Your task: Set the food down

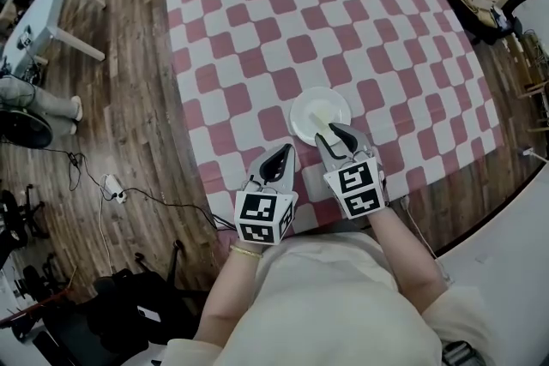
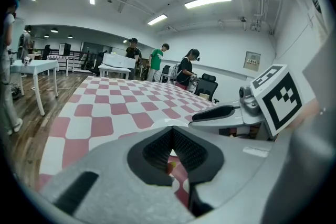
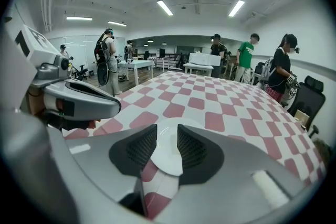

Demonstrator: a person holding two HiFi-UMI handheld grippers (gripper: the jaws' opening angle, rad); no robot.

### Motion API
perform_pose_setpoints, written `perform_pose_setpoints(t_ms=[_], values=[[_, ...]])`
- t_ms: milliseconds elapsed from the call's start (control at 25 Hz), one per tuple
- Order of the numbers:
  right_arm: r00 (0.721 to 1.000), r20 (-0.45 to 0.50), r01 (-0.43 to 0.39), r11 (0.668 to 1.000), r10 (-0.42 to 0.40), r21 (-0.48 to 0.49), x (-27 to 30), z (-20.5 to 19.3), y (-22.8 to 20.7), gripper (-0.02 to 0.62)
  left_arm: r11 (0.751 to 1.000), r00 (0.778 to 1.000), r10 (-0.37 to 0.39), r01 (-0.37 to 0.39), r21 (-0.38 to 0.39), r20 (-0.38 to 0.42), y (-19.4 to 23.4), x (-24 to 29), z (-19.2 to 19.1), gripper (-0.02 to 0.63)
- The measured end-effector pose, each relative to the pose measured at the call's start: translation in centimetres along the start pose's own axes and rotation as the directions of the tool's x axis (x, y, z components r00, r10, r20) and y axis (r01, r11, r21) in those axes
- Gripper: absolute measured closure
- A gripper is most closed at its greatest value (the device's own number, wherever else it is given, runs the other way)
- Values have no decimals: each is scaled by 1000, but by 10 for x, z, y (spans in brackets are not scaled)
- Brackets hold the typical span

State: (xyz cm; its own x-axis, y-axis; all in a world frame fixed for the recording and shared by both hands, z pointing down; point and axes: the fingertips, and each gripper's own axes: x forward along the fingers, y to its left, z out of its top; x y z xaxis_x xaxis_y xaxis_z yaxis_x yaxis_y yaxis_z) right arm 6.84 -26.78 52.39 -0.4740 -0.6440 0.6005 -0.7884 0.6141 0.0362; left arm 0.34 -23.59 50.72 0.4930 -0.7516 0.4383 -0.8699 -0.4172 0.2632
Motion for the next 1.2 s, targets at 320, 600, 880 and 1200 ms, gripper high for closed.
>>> perform_pose_setpoints(t_ms=[320, 600, 880, 1200], values=[[998, 51, 34, 999, -35, 32, -32, 6, 20, 507, 1000, 1000, -4, 4, 15, 9, -4, -28, -3, 607], [994, 84, 59, 997, -64, 53, -58, 7, 35, 549, 1000, 1000, -8, 7, 25, 22, -10, -52, -5, 607], [990, 107, 81, 994, -88, 67, -79, 5, 50, 578, 999, 999, -10, 9, 32, 33, -17, -76, -10, 607], [985, 142, 92, 993, -102, 76, -101, 8, 72, 589, 999, 999, -16, 13, 42, 49, -22, -103, -12, 607]])
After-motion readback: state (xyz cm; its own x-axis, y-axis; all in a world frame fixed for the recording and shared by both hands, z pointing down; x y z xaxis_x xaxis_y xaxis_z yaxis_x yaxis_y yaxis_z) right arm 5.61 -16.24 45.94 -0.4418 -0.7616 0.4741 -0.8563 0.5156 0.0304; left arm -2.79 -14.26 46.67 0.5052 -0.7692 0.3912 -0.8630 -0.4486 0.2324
